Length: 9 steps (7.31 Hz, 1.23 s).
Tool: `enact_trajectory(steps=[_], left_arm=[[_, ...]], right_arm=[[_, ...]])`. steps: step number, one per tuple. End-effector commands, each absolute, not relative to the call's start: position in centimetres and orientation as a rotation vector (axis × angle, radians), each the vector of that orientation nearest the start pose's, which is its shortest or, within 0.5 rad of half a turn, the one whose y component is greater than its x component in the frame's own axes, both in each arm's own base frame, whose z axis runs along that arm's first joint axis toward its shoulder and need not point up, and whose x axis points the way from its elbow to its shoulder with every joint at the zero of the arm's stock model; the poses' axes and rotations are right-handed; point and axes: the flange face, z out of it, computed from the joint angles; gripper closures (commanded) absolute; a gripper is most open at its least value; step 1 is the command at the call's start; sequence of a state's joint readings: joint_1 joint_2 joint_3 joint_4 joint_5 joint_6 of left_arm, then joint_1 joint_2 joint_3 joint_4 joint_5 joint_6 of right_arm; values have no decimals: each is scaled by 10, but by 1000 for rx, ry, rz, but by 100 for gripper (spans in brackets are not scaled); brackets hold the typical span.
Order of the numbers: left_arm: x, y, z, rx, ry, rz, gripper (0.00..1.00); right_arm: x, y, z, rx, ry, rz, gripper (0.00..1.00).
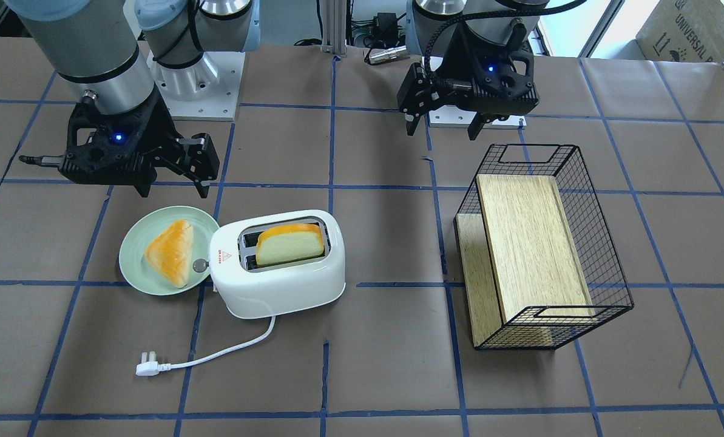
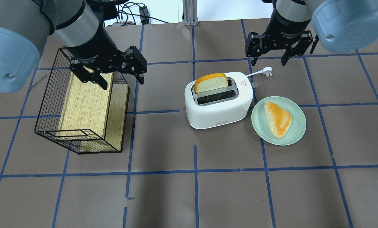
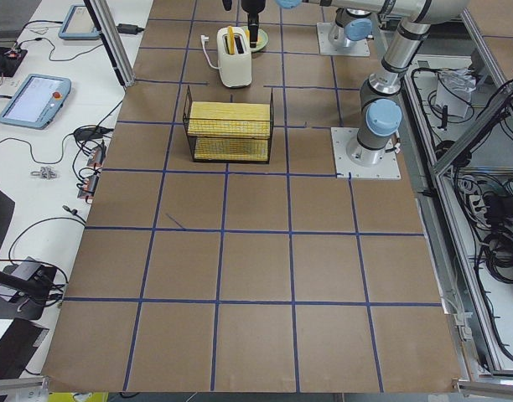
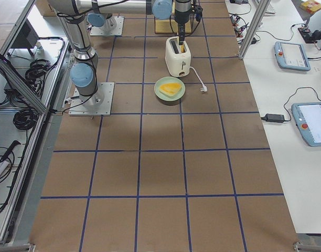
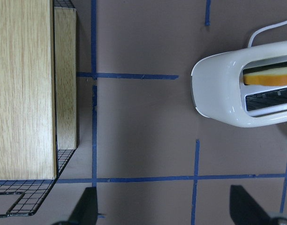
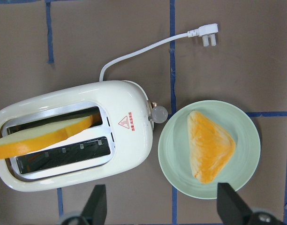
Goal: Press toaster with right arm
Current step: 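Move the right gripper toward the toaster's lever beside the plate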
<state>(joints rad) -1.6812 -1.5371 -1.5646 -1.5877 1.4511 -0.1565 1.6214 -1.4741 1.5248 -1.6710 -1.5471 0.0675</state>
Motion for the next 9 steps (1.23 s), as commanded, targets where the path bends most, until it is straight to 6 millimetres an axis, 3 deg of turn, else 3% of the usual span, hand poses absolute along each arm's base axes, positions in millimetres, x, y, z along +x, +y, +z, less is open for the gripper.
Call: enact_trajectory(steps=[1, 5, 6, 7, 8, 9], left_arm=[[-197, -461, 507, -73, 3263, -14, 0], [-197, -461, 506, -73, 3262, -11, 0], [-197, -461, 507, -73, 3263, -14, 0], [-197, -461, 506, -73, 3262, -11, 0], [-197, -461, 507, -73, 3263, -14, 0], [-197, -461, 506, -73, 3262, -11, 0]], right_arm=[[162, -530, 471, 25, 3116, -79, 15], [162, -531, 472, 23, 3120, -94, 14], [160, -533, 474, -74, 3109, -104, 19], [150, -537, 476, -323, 3096, -111, 19], [125, -542, 478, -485, 3070, -113, 23], [122, -544, 478, -580, 2986, -135, 32]])
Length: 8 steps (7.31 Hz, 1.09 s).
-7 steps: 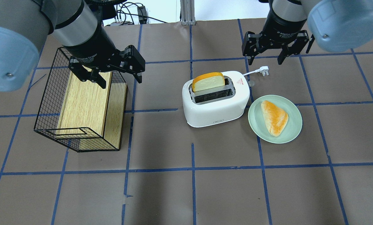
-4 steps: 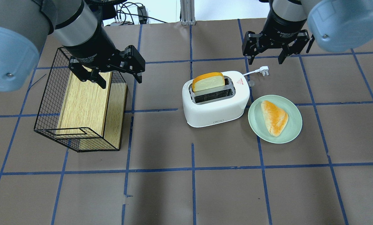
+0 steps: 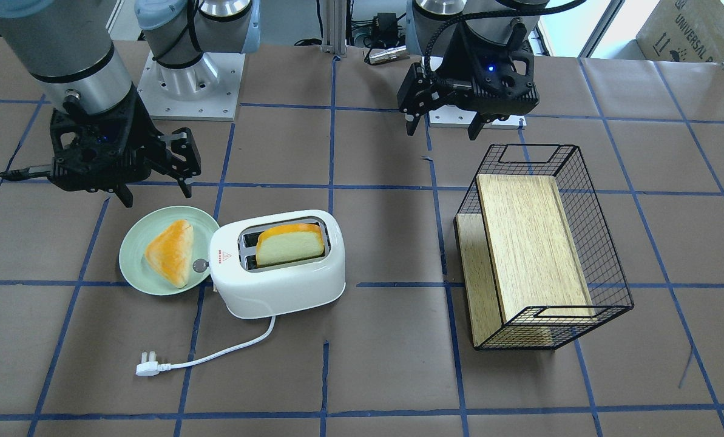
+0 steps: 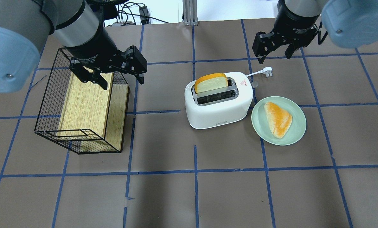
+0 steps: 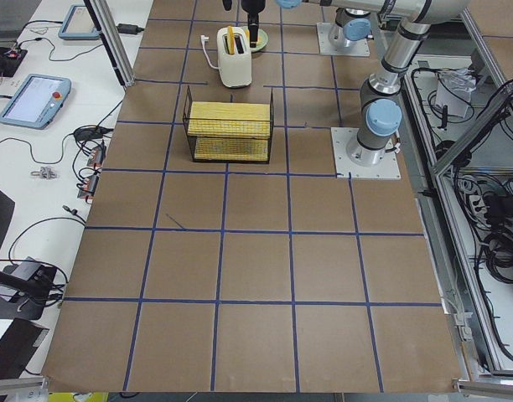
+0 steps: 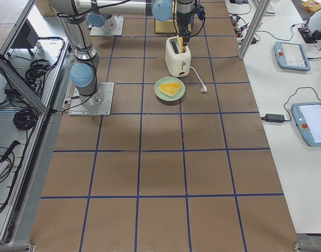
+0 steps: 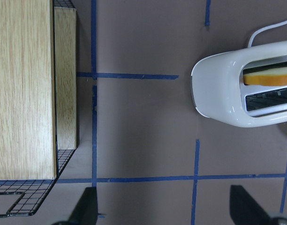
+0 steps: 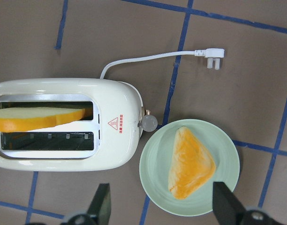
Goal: Press toaster with right arm
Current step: 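Move the right gripper toward the toaster's lever beside the plate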
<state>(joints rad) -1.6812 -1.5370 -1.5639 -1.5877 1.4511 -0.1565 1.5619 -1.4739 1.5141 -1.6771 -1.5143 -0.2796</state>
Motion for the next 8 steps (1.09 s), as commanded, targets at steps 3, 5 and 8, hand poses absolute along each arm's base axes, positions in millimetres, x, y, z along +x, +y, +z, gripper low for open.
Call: enact_trajectory(steps=[3, 5, 8], left_arm=[[-197, -461, 506, -73, 3262, -11, 0], [-197, -461, 506, -73, 3262, -11, 0], [-197, -461, 506, -73, 3262, -11, 0]], right_arm=[[128, -559, 471, -1308, 2795, -210, 62], [159, -556, 463, -1676, 2649, -145, 63], [157, -564, 446, -1866, 2565, -64, 64]])
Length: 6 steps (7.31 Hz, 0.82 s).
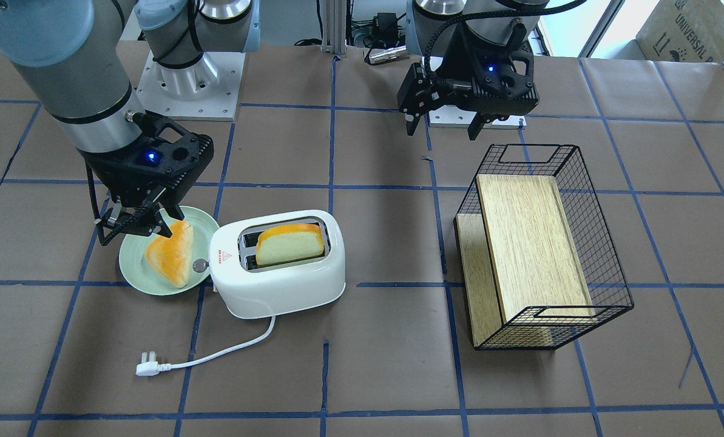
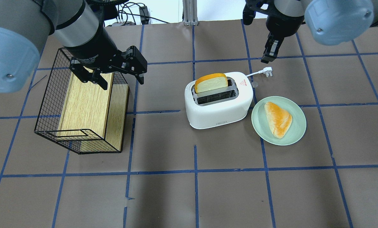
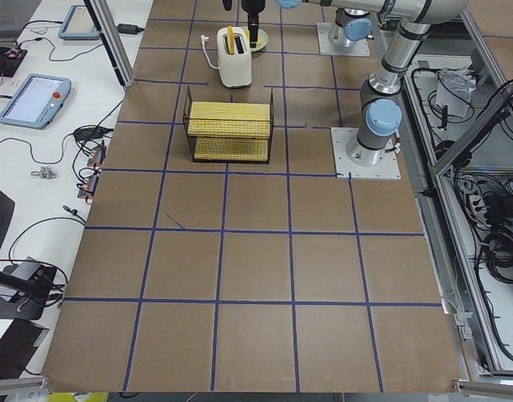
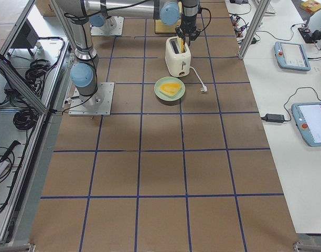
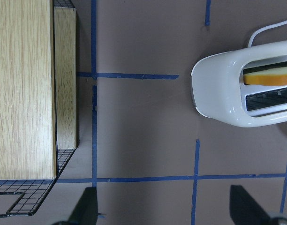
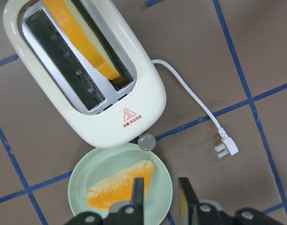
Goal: Press toaster with right arm
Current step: 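Lower the right gripper over the toaster lever near the green plate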
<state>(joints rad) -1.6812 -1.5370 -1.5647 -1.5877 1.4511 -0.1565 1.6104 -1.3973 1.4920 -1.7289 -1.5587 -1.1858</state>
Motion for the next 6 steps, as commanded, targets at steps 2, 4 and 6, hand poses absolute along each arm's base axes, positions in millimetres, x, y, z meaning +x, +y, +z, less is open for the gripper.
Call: enact_trajectory(steps=[2, 4, 6], left_arm=[[-197, -461, 506, -73, 3262, -11, 0], [-197, -461, 506, -73, 3262, -11, 0], [-197, -461, 506, -73, 3262, -11, 0]], right_arm=[[157, -572, 427, -2073, 2383, -46, 64], [158, -586, 410, -2244, 2206, -91, 64], [151, -578, 385, -2392, 2039, -61, 64]])
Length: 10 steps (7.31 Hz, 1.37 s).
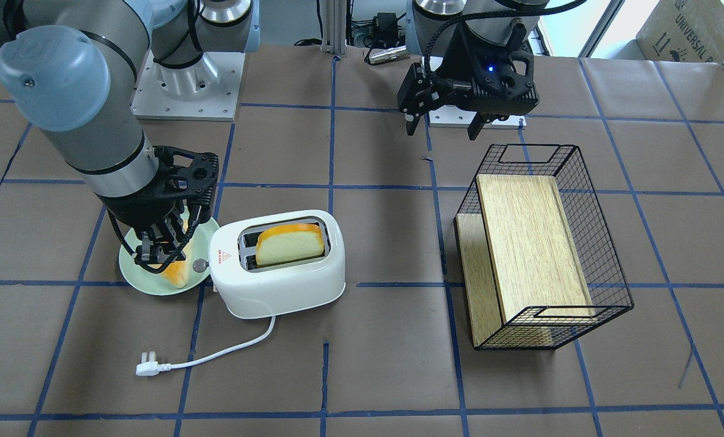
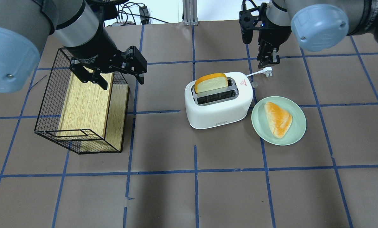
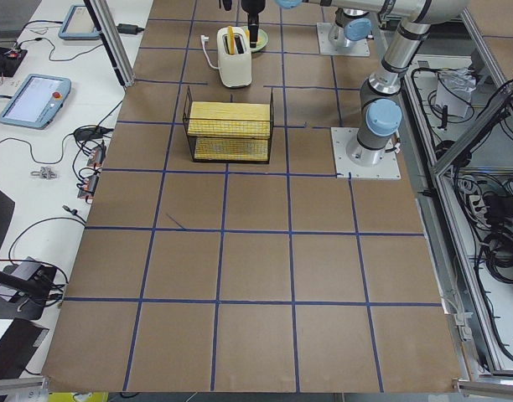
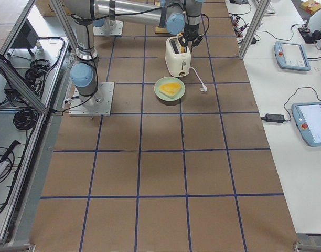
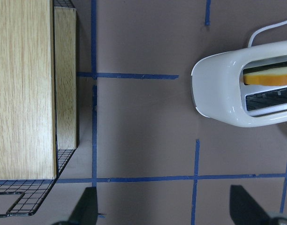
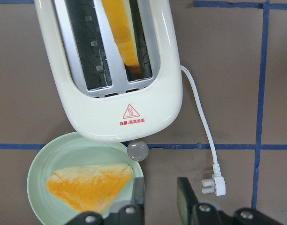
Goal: Press toaster with right arm
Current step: 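Lower the right gripper over the toaster lever near the green plate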
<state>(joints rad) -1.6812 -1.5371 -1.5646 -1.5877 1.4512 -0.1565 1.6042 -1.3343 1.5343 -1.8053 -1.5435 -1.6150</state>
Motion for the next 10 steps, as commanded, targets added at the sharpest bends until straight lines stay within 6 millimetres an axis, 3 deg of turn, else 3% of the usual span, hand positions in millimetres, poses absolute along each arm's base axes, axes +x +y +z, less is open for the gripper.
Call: enact_trajectory(steps=[1, 5, 10], left_arm=[[-197, -461, 506, -73, 3262, -11, 0], [-197, -461, 506, -73, 3262, -11, 0], [-197, -461, 506, -73, 3262, -11, 0]], right_arm=[[150, -570, 369, -2380, 2033, -62, 64], [147, -555, 335, -2346, 2021, -56, 63], [148, -557, 328, -2346, 2024, -65, 63]])
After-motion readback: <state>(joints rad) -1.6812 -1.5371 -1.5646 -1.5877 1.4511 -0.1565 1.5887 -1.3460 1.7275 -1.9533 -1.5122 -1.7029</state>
